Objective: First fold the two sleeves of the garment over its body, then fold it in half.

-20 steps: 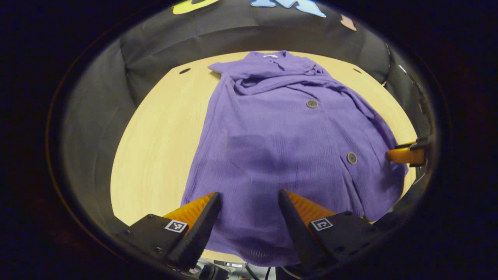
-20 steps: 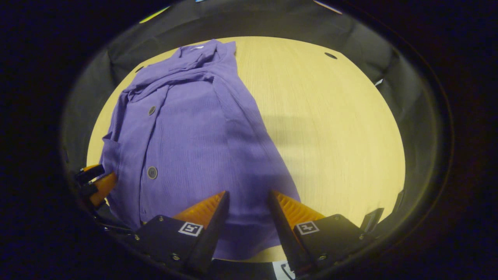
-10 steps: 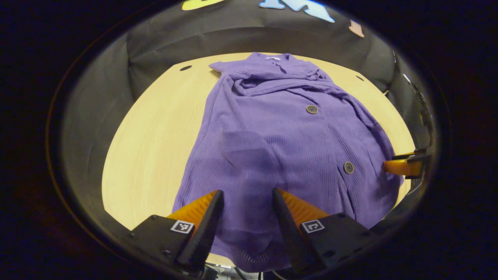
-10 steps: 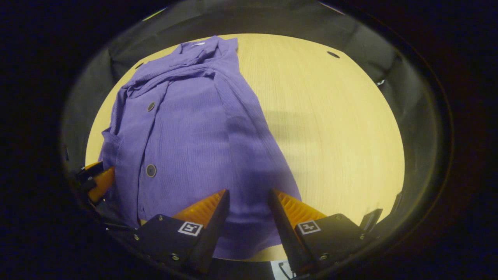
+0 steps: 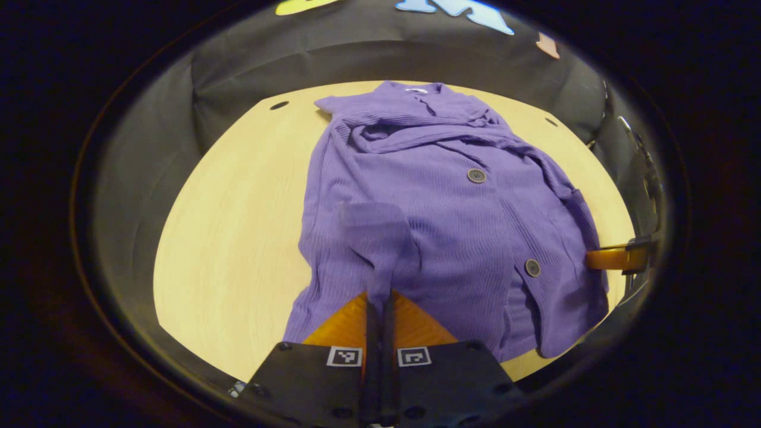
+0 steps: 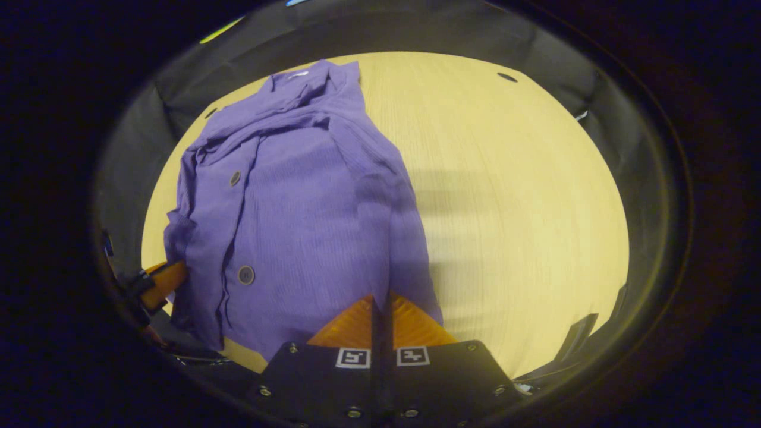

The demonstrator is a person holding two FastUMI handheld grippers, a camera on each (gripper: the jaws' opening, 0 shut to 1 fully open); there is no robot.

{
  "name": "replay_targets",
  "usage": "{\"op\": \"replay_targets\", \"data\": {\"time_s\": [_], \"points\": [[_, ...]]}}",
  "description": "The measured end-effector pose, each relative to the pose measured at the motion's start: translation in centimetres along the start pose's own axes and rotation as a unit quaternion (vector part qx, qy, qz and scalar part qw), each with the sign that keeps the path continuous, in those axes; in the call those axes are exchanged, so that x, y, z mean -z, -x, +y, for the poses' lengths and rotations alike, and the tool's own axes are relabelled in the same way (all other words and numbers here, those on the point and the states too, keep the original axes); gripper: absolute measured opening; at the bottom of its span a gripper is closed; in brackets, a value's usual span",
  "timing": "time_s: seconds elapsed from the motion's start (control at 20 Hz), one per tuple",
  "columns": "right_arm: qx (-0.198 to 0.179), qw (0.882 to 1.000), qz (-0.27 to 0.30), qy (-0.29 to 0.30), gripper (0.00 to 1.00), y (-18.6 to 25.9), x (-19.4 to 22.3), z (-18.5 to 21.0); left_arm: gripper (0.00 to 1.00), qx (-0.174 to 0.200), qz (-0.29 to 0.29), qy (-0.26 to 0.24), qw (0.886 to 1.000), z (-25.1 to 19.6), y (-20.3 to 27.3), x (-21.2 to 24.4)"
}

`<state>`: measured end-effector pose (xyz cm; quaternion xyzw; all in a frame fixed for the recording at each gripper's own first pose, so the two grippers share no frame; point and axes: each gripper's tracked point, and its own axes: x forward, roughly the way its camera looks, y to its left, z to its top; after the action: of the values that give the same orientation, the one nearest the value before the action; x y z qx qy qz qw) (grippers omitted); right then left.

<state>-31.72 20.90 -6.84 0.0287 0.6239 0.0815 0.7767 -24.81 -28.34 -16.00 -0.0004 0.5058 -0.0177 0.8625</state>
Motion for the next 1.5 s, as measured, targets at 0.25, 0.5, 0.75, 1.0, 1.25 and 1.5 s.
{"op": "replay_targets", "data": {"time_s": [0.25,0.5,0.75,1.0,1.25,1.5], "points": [[-0.012,0.999,-0.018,-0.030,0.01,0.9,-1.5,1.0,0.07,0.012,-0.028,0.033,0.999,0.3,1.0,-2.7],[-0.038,0.996,-0.058,-0.050,0.01,2.6,-5.7,2.6,0.06,0.022,-0.067,0.041,0.997,0.4,1.4,-7.9],[-0.058,0.992,-0.095,-0.055,0.01,3.4,-10.8,3.9,0.07,0.026,-0.093,0.050,0.994,1.4,1.4,-12.6],[-0.066,0.989,-0.126,-0.045,0.01,3.2,-16.4,4.4,0.07,0.023,-0.115,0.055,0.992,2.5,0.3,-17.0],[-0.069,0.985,-0.156,-0.031,0.01,2.9,-22.2,4.6,0.07,0.018,-0.136,0.047,0.989,3.6,-1.6,-21.7],[-0.074,0.979,-0.189,-0.028,0.01,1.8,-28.8,5.3,0.07,0.017,-0.160,0.069,0.985,5.0,-4.5,-27.6]]}}
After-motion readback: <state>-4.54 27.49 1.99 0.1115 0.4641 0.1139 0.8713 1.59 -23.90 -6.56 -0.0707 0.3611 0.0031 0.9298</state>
